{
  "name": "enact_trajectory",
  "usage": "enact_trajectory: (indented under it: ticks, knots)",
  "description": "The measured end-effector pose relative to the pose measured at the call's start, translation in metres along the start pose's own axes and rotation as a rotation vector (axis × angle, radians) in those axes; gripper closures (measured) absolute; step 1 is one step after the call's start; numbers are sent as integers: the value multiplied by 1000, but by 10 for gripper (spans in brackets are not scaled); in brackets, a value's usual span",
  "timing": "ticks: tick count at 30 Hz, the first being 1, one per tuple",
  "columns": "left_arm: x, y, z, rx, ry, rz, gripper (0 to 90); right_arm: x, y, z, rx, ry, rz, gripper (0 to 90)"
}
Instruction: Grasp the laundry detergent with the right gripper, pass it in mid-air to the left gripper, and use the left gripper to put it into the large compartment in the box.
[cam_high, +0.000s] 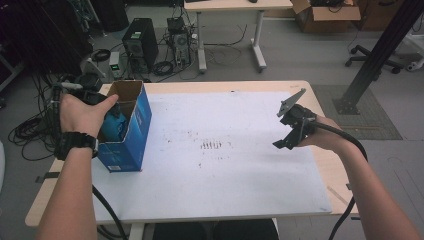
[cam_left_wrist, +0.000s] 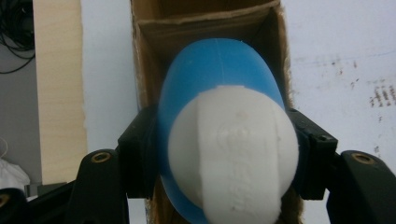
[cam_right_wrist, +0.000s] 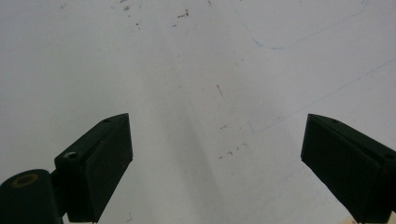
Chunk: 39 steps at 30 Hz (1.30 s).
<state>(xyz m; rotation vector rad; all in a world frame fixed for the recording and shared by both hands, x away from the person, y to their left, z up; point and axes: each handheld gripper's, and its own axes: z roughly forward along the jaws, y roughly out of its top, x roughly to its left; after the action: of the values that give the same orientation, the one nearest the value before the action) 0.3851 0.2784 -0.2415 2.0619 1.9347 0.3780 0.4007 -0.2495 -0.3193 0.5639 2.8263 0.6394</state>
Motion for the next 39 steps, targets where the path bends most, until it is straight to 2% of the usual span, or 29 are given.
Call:
enact_trajectory:
  ticks: [23, 39]
  knots:
    - [-2, -14, 37, 42, 16, 7, 379, 1, 0, 5, 3, 6, -2, 85]
    - [-3, -15, 38, 42, 20, 17, 378, 4, 1, 8, 5, 13, -2, 85]
